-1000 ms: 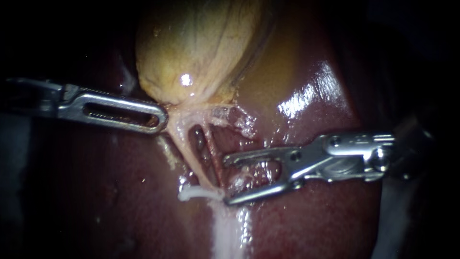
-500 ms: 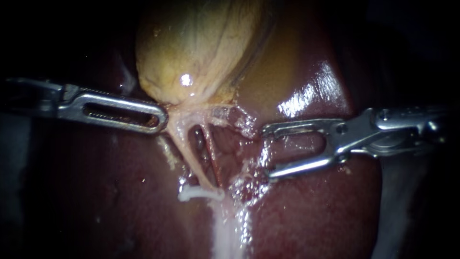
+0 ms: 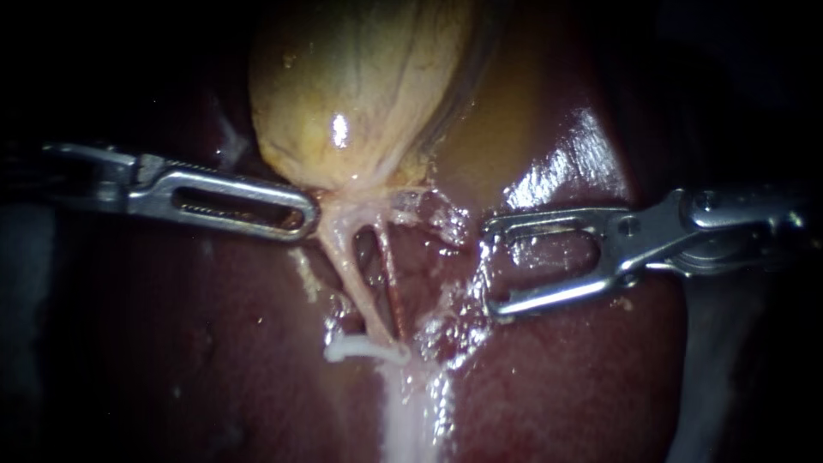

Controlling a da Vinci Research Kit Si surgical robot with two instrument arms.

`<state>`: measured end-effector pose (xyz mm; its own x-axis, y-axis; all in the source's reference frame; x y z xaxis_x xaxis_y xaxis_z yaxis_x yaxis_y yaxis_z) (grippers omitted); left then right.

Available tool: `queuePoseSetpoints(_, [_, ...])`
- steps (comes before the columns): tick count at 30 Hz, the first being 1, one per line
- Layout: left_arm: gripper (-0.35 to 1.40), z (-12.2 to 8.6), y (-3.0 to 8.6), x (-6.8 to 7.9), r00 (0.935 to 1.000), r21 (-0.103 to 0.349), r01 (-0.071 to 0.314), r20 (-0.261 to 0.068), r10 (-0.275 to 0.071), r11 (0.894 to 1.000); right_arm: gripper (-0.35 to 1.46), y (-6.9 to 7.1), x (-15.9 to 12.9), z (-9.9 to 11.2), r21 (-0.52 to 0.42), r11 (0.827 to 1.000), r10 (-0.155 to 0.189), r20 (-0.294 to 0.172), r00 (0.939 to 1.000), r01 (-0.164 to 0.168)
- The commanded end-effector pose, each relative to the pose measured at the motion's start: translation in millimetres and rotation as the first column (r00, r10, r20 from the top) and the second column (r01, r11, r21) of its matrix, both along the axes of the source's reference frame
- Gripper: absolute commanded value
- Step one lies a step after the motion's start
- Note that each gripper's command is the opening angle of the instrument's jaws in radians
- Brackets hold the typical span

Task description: Going back first clip left tube

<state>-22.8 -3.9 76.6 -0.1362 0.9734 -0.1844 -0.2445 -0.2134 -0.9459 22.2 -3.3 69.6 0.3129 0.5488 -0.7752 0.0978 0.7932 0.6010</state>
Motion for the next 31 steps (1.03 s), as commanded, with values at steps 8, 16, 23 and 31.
queuePoseSetpoints(8, [-0.35, 2.2, 0.0, -1.4, 0.9998, -0.004, -0.015, -0.012, 0.015, 1.0, 0.49, 0.0, -0.3, -0.1, 0.0, 1.0, -0.002, -0.001, 1.0, 0.002])
queuePoseSetpoints(16, [-0.35, 3.0, 0.0, -2.1, 0.9997, -0.005, -0.02, -0.013, 0.02, 1.0, 0.49, 0.0, -0.5, -0.2, 0.001, 1.0, -0.002, -0.001, 1.0, 0.002])
queuePoseSetpoints(23, [-0.35, 3.1, 0.0, -2.2, 0.9997, -0.005, -0.02, -0.013, 0.02, 1.0, 0.49, 0.0, -0.5, -0.3, 0.001, 1.0, -0.002, -0.001, 1.0, 0.002])
queuePoseSetpoints(31, [-0.35, 3.1, 0.0, -2.1, 0.9997, -0.005, -0.02, -0.013, 0.02, 1.0, 0.49, 0.0, -0.5, -0.4, -0.004, 1.0, -0.002, -0.005, 1.0, 0.002])
